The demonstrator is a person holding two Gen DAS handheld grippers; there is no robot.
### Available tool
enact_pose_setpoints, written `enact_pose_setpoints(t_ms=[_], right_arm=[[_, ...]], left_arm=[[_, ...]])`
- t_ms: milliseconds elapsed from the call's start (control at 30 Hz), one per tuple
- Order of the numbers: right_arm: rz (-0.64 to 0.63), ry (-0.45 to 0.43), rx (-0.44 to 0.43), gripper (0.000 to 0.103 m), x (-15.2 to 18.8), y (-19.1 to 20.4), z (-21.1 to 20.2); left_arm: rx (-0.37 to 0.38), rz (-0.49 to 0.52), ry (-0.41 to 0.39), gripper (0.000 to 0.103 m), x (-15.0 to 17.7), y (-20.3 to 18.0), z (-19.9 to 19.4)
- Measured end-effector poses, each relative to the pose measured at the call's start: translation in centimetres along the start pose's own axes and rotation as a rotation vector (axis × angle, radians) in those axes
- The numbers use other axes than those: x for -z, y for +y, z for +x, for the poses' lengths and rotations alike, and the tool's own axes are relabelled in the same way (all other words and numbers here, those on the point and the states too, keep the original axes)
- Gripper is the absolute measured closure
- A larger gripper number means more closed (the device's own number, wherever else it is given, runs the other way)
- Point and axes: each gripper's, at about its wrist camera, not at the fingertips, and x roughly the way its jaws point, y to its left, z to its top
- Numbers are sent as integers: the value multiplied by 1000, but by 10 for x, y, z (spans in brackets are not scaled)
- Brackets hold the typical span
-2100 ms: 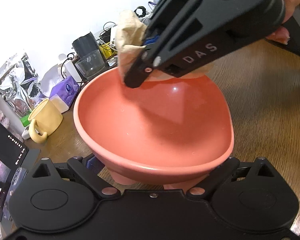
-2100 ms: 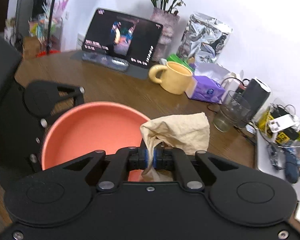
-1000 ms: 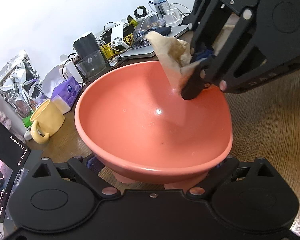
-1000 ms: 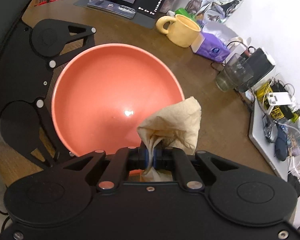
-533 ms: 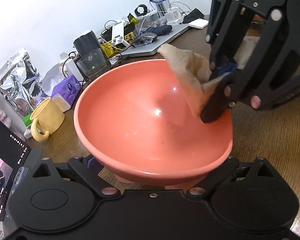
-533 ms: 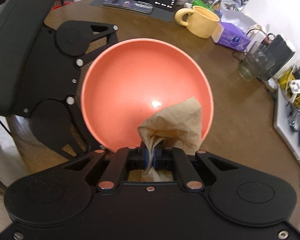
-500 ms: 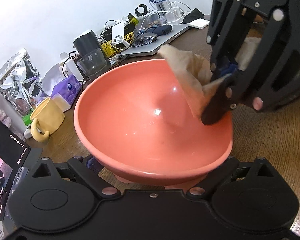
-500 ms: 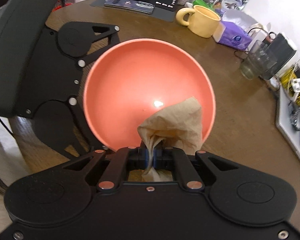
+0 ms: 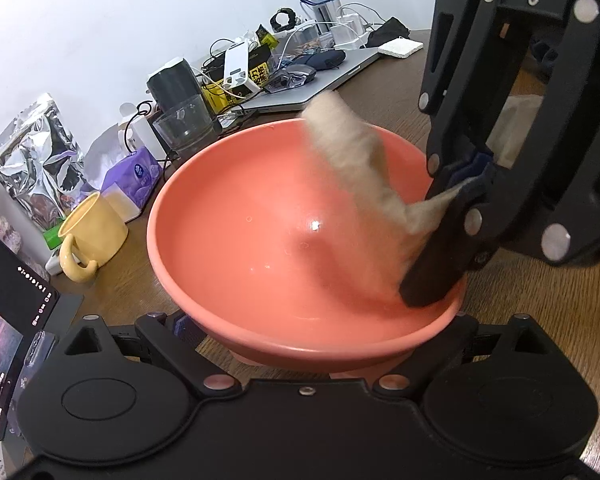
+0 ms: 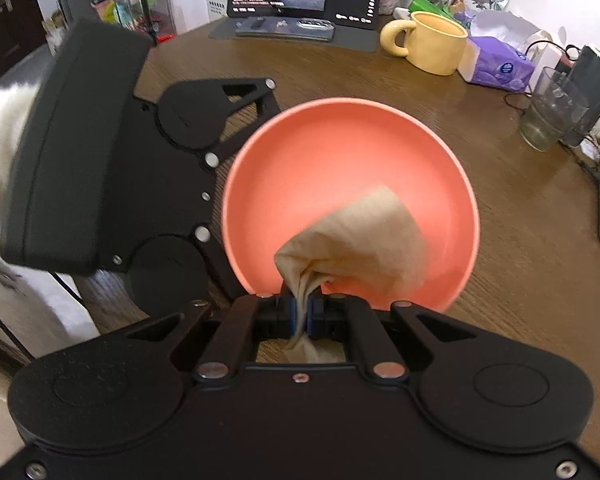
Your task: Clean bowl
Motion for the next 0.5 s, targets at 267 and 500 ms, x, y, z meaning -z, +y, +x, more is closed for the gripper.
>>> enact_pose_setpoints(t_ms=[267, 500], right_arm=[[52, -65, -105, 98, -4, -7, -1], [59, -131, -172, 98, -3, -14, 1]], left_arm=[[-4, 3, -2, 8, 1, -4, 0], [0, -3, 0, 8, 0, -4, 0]])
